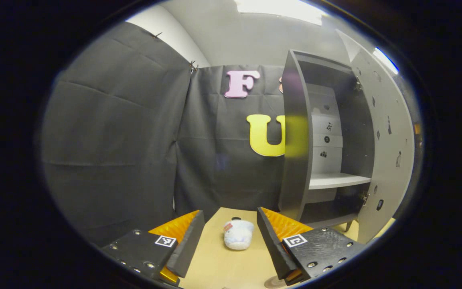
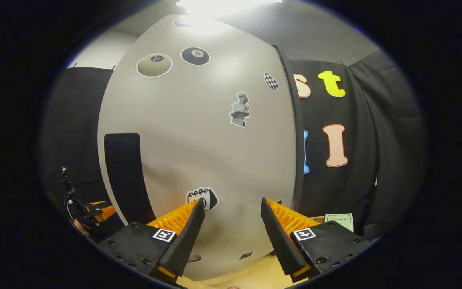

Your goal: Open the cabinet door with the right hand, grasp the bottle in the cabinet with the left hand and place it on the coaster, then close the cabinet door with the right hand.

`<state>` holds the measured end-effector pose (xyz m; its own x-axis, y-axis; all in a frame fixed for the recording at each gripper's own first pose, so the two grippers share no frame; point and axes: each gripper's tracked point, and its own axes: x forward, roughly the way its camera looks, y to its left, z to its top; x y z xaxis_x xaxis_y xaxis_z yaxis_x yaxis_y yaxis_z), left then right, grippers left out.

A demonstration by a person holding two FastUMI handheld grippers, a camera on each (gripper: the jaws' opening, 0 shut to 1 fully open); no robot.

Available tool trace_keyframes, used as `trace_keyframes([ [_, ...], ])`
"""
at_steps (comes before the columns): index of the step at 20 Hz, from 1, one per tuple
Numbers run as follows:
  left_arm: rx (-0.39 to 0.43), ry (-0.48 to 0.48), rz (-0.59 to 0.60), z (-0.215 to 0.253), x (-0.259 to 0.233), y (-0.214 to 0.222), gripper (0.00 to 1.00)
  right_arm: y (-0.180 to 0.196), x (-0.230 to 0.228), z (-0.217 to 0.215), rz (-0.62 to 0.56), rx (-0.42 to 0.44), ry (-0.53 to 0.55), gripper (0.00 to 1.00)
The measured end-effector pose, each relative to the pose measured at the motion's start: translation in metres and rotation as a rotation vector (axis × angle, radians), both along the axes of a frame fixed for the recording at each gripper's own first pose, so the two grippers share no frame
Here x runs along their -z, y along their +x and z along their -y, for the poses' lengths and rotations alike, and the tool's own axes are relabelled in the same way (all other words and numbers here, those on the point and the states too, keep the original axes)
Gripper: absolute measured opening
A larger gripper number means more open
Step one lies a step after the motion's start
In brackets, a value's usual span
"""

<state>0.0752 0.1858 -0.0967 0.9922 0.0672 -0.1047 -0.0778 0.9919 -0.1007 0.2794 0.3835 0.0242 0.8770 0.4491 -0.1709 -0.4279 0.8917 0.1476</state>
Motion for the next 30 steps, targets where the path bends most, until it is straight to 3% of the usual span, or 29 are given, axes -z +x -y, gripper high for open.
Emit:
trace_keyframes([
  [5, -0.008, -0.001, -0.005, -0.023, 0.007, 0.002, 0.80, 0.016, 0.013, -0.023, -0.018, 0.034, 0.004, 0.96],
  [12, -0.027, 0.022, -0.022, -0.056, 0.018, 0.002, 0.80, 0.049, 0.036, -0.041, -0.049, 0.086, 0.019, 0.92],
  [13, -0.031, 0.023, -0.025, -0.061, 0.020, 0.001, 0.80, 0.053, 0.038, -0.045, -0.054, 0.090, 0.026, 0.96],
  [16, -0.047, 0.025, -0.030, -0.073, 0.021, 0.003, 0.80, 0.062, 0.041, -0.051, -0.059, 0.107, 0.046, 0.93],
  [20, -0.066, 0.018, -0.037, -0.090, 0.027, 0.000, 0.80, 0.075, 0.048, -0.060, -0.068, 0.122, 0.061, 0.98],
  [30, -0.099, 0.023, -0.048, -0.117, 0.034, -0.013, 0.80, 0.100, 0.051, -0.083, -0.065, 0.177, 0.072, 0.98],
])
